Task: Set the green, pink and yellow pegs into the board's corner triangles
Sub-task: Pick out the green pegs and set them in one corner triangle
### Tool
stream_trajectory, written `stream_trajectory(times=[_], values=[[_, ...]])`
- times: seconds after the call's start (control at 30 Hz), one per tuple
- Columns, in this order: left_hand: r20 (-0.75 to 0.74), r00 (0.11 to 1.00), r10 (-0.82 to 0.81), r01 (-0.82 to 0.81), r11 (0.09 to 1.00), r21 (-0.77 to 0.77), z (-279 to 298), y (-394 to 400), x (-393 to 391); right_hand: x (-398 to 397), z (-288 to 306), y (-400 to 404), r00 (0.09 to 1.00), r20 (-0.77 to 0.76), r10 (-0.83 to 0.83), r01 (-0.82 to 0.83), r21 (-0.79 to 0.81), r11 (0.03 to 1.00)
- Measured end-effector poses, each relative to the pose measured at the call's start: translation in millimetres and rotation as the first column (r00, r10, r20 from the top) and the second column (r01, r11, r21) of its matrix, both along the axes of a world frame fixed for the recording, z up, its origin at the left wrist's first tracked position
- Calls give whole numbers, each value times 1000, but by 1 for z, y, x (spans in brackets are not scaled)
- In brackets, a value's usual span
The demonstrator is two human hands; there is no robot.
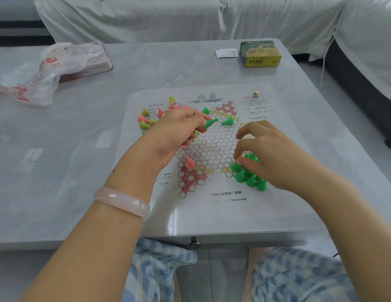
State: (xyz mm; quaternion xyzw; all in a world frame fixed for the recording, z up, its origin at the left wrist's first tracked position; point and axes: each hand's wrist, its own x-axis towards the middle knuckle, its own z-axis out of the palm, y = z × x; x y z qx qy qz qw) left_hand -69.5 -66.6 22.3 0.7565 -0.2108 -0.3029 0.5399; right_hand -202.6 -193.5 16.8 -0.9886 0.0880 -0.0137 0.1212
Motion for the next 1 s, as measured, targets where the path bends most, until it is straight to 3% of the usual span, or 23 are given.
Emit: stream_trajectory(times=[1.0], values=[[-4,1000,-19,19,1000,1,1,1,0,0,-3,1,999,-30,25,-26,-13,1000]])
